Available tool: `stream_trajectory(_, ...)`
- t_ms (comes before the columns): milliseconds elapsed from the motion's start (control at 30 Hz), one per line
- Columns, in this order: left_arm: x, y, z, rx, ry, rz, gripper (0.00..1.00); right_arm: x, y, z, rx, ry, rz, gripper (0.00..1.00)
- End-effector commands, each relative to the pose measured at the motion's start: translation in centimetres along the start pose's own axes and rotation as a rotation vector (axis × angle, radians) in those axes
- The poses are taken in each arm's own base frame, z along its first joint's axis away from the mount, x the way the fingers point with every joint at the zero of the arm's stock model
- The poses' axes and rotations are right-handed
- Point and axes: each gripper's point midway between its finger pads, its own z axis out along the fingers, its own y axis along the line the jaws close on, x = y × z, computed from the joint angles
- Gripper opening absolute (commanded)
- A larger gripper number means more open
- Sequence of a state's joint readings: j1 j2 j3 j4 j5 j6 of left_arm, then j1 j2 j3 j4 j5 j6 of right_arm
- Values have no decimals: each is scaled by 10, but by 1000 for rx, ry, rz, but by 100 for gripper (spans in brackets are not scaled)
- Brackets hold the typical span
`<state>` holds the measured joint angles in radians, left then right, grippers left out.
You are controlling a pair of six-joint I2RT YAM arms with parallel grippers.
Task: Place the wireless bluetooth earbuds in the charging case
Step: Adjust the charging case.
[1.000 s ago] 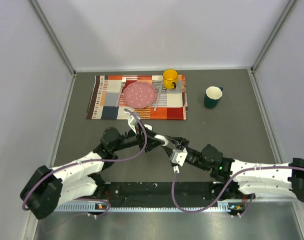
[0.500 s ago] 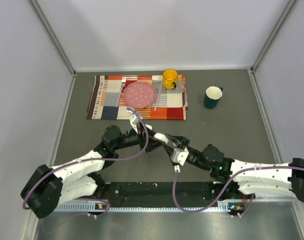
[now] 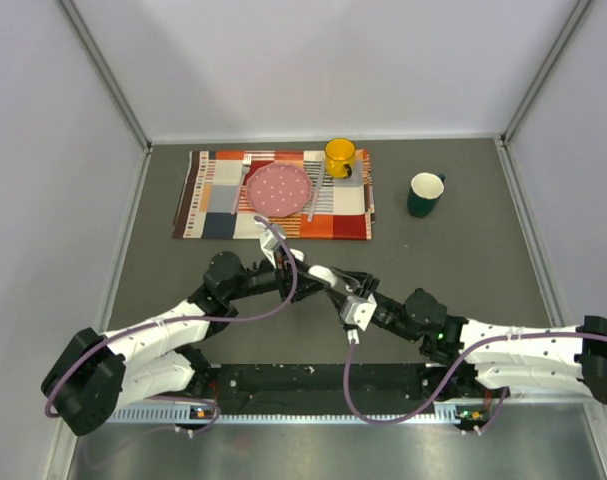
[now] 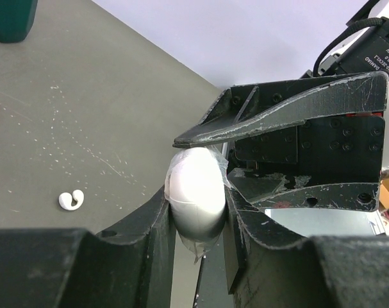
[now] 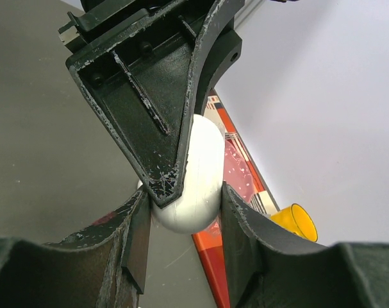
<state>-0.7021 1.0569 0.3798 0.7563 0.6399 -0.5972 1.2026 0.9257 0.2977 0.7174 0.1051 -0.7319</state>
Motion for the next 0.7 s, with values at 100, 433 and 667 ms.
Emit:
stream_trajectory(100, -20, -6, -1, 27, -100, 124, 0, -32, -21, 5, 77, -94, 90, 25)
stream_trajectory(433, -27, -9, -47, -49, -339, 394, 0, -53, -50, -10, 207, -140, 516, 99)
stream_trajectory(667, -34, -24, -70, -35, -453, 559, 0, -66, -54, -8, 201, 122, 1051, 99)
